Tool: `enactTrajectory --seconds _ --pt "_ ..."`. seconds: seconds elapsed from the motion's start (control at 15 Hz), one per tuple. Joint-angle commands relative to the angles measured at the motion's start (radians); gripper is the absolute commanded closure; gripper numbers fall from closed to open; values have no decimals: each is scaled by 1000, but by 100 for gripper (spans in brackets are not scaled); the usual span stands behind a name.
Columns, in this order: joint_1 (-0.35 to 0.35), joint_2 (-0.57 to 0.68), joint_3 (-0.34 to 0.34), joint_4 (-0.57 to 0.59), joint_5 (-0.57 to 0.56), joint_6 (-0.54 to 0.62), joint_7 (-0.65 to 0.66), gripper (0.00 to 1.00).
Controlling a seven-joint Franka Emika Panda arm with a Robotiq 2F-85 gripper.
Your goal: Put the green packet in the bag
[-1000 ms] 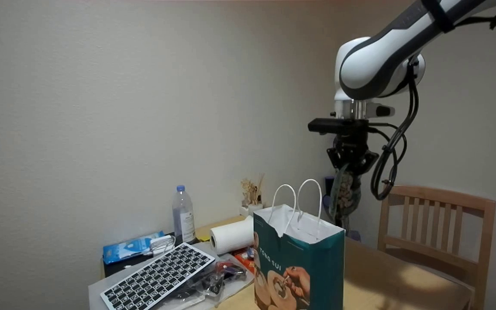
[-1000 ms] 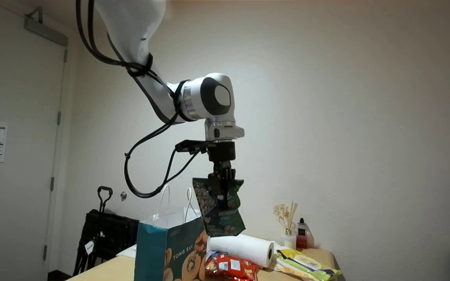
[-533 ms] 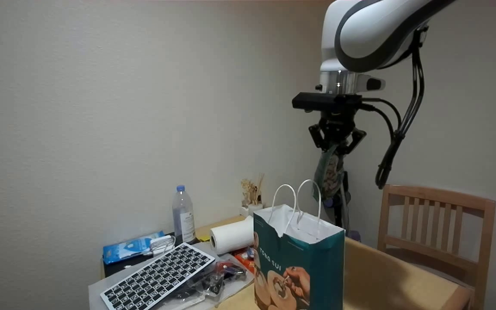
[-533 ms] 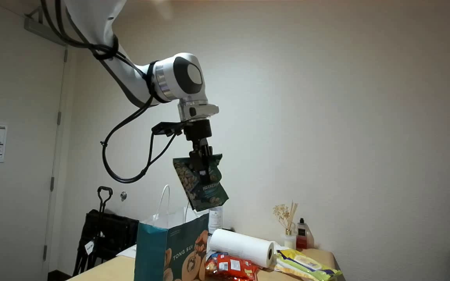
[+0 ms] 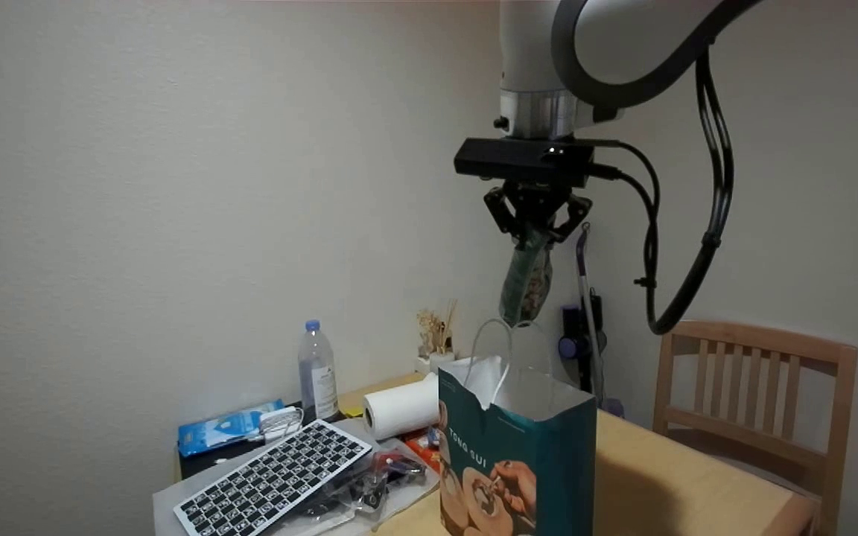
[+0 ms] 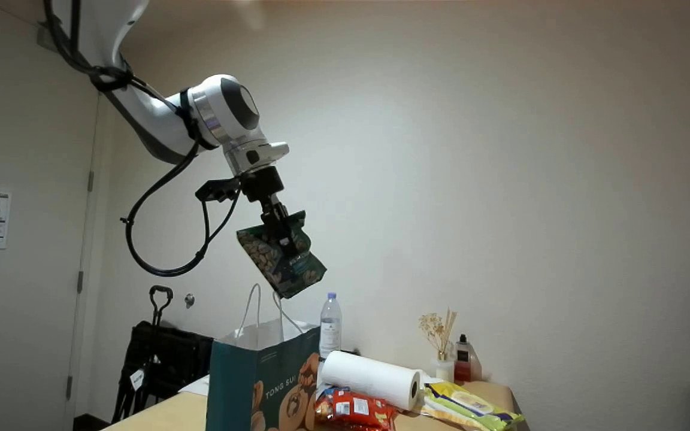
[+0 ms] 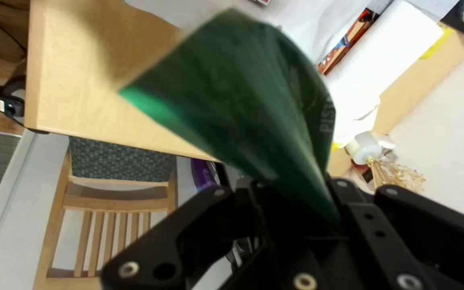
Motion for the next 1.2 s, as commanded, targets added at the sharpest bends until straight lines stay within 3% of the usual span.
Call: enactTrajectory --seconds 0.0,0.27,0.8,1.13 --pt "13 -2 48 19 -113 -11 64 94" --pt "36 39 40 17 -92 -54 37 94" --pt "74 144 -78 8 140 -113 -150 94" --pt "109 154 -85 5 243 -113 -291 94"
